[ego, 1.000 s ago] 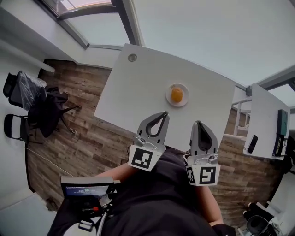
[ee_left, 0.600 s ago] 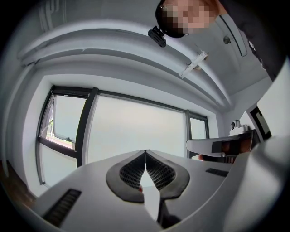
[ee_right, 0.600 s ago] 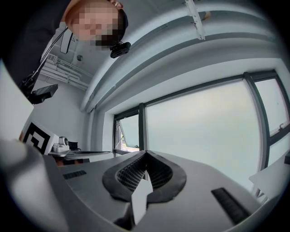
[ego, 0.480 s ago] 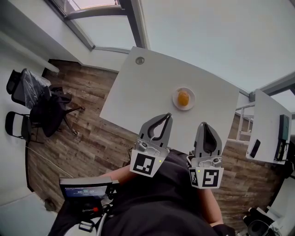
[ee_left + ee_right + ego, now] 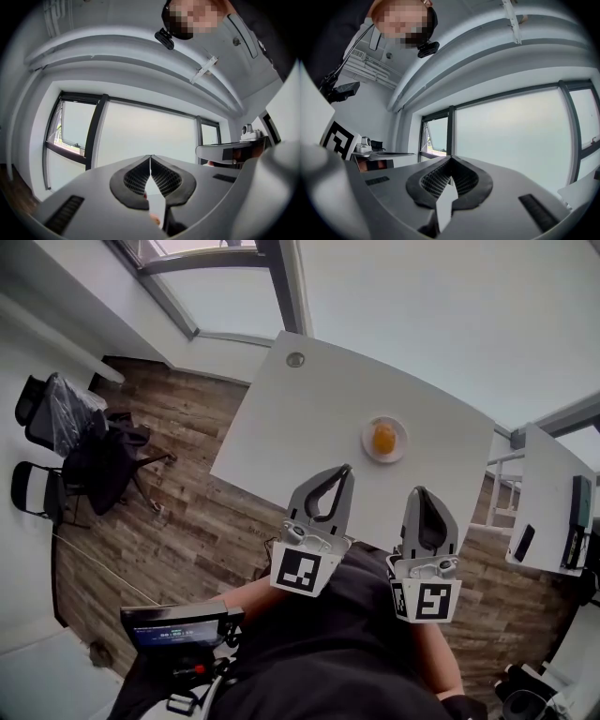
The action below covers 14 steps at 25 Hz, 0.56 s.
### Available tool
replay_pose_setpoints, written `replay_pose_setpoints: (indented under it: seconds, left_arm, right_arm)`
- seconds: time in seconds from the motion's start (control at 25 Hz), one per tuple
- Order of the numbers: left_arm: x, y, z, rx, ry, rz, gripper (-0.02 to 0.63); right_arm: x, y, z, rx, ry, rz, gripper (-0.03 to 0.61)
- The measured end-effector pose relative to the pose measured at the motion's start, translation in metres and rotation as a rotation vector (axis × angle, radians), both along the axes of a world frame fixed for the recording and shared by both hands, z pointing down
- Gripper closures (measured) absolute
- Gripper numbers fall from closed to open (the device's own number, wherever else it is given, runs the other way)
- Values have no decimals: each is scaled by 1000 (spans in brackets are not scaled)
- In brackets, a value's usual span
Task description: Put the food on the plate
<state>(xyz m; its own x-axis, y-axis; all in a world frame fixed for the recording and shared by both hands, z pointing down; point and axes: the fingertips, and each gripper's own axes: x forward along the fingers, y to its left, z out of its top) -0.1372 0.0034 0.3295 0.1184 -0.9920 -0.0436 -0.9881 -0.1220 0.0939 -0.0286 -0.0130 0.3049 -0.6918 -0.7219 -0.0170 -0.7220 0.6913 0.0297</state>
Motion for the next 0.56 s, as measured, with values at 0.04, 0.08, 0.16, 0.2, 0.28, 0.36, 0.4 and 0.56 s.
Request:
replay_pose_setpoints:
  seconds: [0.04,0.08,0.16,0.2,0.28,0.36,0.4,0.56]
  left_arm:
    - [-1,2,-1,2,3,0,607]
    - [-1,4,0,2,2,0,607]
    - [1,6,0,3,-8,4,607]
    - [2,6,0,5,-17,7,607]
    - [3,7,1,7,-33,14,607]
    - [2,8,3,6,-43,16,607]
    - [2,7,4,6,-46,16,607]
    - [2,7,8,-10,-33,17,607]
  right_arm:
    - [-3,2,0,1,6,-5,572]
    - [-5,4,1,-1,10,-10,572]
    - [-7,6,4,-6,20,-18,572]
    - [-8,6,6,-8,24,-19,572]
    - [-8,6,8,-12,27,-17,572]
    - [-9,6,10,-13,26,-15,572]
    - [-10,6,11,-14,26,-15,572]
    - [-12,8,14,-23,24,-25,572]
